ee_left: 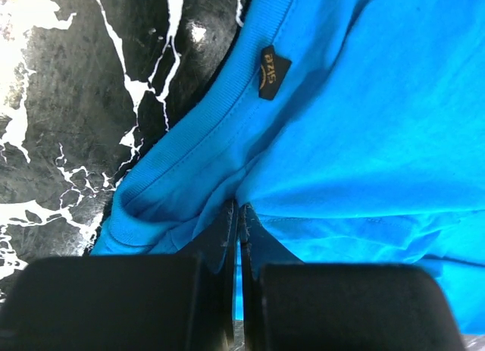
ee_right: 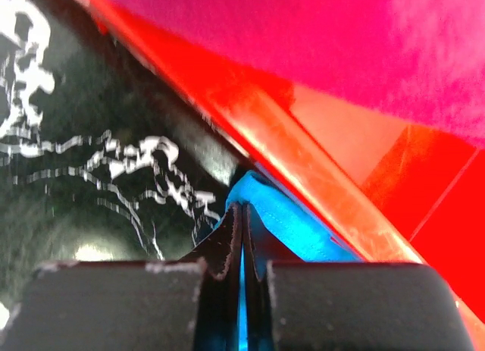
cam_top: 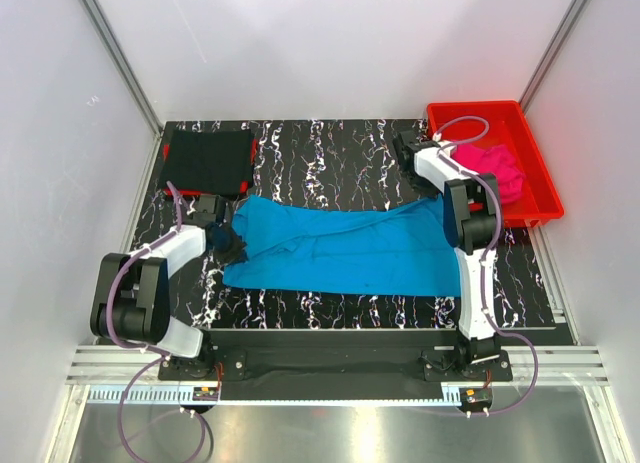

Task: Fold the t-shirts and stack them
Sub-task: Fold the tshirt

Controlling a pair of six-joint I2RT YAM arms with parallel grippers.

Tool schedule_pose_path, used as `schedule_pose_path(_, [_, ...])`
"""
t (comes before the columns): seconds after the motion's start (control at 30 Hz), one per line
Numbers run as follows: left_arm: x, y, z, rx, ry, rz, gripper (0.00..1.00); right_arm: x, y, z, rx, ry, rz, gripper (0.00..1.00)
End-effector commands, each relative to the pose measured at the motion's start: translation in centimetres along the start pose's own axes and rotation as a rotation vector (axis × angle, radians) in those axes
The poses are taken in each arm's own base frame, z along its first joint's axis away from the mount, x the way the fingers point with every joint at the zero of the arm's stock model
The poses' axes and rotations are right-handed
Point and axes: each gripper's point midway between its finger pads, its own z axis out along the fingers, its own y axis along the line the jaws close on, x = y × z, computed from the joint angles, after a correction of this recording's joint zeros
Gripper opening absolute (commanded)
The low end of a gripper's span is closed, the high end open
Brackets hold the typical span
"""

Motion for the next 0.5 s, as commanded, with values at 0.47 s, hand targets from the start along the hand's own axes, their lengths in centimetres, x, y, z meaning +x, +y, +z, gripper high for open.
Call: schedule_pose_path(0.47, [-2.7,7.2,-1.0,-0.260,-0.088,-0.141,0.00,4.0,8.1,-7.2,-0.400,0.088,0.001,0.00])
